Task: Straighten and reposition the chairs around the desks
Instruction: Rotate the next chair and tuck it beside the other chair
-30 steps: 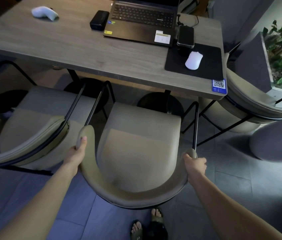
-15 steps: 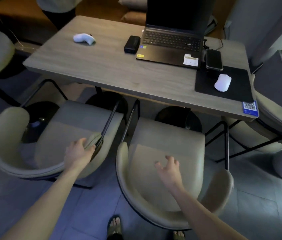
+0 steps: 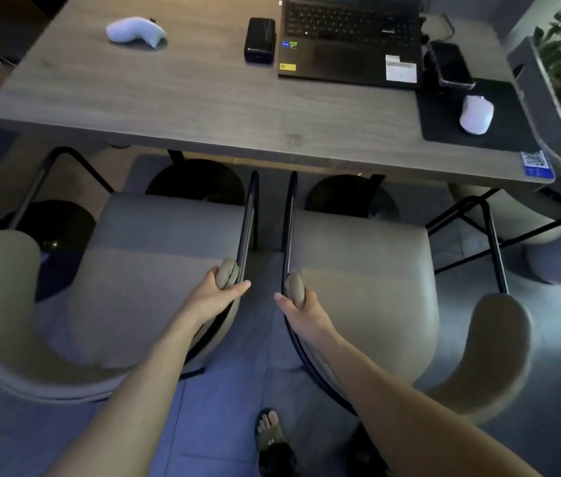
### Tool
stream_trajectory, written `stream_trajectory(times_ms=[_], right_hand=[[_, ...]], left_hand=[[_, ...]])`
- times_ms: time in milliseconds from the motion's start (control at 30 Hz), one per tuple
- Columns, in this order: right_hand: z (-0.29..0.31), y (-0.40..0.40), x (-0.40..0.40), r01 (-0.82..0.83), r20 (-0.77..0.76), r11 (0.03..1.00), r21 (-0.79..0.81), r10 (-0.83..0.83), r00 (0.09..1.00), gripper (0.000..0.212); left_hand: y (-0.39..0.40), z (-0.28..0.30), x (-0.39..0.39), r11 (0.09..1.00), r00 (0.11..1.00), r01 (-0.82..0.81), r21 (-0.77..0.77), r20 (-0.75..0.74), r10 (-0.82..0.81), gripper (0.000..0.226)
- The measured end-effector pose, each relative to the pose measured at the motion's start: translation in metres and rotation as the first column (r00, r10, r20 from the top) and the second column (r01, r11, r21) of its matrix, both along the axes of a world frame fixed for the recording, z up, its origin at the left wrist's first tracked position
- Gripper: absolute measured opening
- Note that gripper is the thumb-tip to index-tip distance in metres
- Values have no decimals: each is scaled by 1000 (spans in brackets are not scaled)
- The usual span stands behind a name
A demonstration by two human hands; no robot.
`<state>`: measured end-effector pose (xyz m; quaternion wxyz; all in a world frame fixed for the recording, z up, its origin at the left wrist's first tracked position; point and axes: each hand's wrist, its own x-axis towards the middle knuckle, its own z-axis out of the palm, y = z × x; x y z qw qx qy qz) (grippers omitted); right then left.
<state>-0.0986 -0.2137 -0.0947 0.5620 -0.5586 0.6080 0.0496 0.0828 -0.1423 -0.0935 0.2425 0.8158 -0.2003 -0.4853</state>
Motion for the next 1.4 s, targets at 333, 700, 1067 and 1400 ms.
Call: stream_trajectory(times_ms=[333, 700, 1067, 1400], right_hand=[[-2, 8, 1, -17, -55, 995, -96, 12, 998, 59], [-5, 5, 0, -33, -66, 996, -79, 28, 997, 66], [-1, 4, 0, -76, -71, 994, -82, 70, 995, 74], [12, 19, -6, -151, -140, 985, -82, 139, 980, 67]], left_hand=[[-2, -14, 6, 999, 992, 45, -4, 119, -44, 52], [-22, -20, -22, 997, 986, 82, 2, 146, -82, 53], [-27, -16, -41, 936, 918, 353, 8, 189, -348, 49], [-17, -10, -37, 927, 910, 374, 7, 191, -369, 52]])
